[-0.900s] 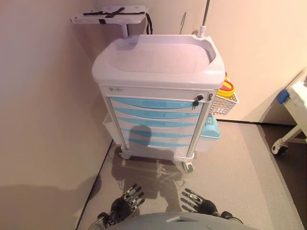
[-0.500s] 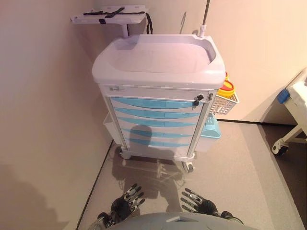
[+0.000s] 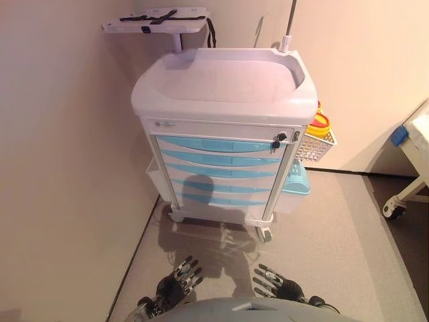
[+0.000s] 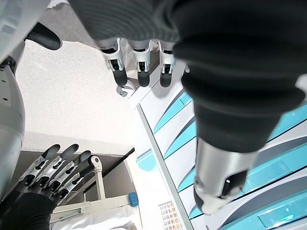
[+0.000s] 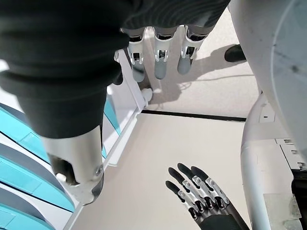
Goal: Open the drawer and pick up the medicine
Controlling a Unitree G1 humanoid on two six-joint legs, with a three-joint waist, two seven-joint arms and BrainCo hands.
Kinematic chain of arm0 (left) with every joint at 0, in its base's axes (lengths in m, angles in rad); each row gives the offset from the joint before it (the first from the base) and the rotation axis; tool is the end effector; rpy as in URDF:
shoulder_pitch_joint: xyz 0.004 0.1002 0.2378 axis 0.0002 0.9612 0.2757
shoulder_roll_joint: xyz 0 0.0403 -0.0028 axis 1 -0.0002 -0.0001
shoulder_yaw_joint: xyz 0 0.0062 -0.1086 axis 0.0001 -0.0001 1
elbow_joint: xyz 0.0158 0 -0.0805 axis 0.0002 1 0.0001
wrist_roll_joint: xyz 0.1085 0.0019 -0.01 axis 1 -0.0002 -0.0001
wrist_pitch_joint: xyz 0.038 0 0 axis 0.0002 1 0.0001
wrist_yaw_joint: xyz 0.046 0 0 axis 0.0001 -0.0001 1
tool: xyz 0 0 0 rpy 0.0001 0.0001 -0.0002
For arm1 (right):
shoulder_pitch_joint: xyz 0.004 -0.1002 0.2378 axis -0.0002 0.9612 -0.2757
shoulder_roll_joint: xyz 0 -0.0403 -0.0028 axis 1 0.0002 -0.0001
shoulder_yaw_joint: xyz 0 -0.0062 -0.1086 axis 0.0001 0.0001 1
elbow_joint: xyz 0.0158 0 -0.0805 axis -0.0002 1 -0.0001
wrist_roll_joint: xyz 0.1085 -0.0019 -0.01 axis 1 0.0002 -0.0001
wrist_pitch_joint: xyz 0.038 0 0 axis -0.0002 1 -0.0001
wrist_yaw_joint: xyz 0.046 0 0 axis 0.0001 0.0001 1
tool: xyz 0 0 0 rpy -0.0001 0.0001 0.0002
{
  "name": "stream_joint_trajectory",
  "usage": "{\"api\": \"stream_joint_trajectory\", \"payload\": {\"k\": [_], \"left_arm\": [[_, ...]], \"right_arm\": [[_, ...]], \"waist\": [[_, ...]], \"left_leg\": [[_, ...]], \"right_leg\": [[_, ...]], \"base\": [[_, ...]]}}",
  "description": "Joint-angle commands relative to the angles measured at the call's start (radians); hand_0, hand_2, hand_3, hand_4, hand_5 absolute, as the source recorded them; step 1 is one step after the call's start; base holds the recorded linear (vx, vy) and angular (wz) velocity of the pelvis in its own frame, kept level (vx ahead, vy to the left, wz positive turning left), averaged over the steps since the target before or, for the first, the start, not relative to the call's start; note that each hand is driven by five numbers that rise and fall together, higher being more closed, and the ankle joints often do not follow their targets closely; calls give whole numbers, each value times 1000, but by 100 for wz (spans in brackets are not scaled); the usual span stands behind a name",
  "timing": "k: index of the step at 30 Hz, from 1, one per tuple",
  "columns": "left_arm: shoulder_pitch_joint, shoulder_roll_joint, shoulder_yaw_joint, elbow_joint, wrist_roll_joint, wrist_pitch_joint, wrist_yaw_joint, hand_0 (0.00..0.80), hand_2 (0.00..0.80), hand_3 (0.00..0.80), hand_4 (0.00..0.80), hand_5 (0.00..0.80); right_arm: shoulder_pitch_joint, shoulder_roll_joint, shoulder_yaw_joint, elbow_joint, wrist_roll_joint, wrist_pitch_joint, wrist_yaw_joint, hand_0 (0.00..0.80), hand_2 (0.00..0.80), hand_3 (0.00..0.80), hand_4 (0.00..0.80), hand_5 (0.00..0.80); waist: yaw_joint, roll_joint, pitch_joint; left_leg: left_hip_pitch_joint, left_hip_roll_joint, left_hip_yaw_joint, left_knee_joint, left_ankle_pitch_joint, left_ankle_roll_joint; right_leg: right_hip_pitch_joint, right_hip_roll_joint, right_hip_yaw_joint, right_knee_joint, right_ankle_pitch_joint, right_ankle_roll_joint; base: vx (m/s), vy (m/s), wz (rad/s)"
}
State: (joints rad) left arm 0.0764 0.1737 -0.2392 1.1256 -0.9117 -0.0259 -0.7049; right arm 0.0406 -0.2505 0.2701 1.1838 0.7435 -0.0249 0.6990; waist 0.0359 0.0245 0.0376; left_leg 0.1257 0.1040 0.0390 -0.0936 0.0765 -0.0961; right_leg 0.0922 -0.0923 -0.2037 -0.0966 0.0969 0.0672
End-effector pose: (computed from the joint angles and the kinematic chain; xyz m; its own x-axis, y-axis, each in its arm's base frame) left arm 0.0634 0.1932 -0.1339 0.6553 -0.4579 -0.6007 -0.2018 0.6603 -0.7234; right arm 0.0661 -0.2211 -0.1301 0.5349 0.4728 -0.7003 0.0972 0.7889 0.6068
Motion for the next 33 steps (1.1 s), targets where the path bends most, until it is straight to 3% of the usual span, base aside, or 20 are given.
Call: {"api": "stream_joint_trajectory", "payload": {"k": [1, 18, 28, 33], "left_arm": [[-85, -21, 13, 49, -35, -9, -32, 0, 0, 0, 0, 0], [-69, -28, 52, 27, -173, 56, -72, 0, 0, 0, 0, 0], [-87, -28, 63, -69, -301, 45, -125, 0, 0, 0, 0, 0], [-141, -30, 62, -131, -382, 40, -138, 0, 0, 0, 0, 0]], "right_arm": [[-67, 45, -2, 40, -14, -10, -2, 0, 0, 0, 0, 0], [-51, 33, -22, 11, 8, -13, -17, 0, 0, 0, 0, 0], [-37, 19, -31, -52, 92, -66, -55, 0, 0, 0, 0, 0], [-51, 9, -23, -103, 110, -76, -79, 0, 0, 0, 0, 0]], "waist": [[13, -29, 49], [17, -36, 99], [9, -39, 224], [-9, -41, 304]], "left_leg": [[-16, -98, -6, 6, -63, 37], [-35, -93, -11, 29, -66, 42], [-148, -99, -35, 158, -103, 64], [-226, -101, -27, 222, -116, 67]], "right_leg": [[28, 13, -19, 30, -61, 44], [-5, 0, 3, 67, -65, 46], [-137, -21, 41, 220, -107, 36], [-225, -26, 57, 276, -115, 37]], "base": [[0, 0, 0], [28, 14, 0], [-13, 49, -1], [-103, 30, 2]]}}
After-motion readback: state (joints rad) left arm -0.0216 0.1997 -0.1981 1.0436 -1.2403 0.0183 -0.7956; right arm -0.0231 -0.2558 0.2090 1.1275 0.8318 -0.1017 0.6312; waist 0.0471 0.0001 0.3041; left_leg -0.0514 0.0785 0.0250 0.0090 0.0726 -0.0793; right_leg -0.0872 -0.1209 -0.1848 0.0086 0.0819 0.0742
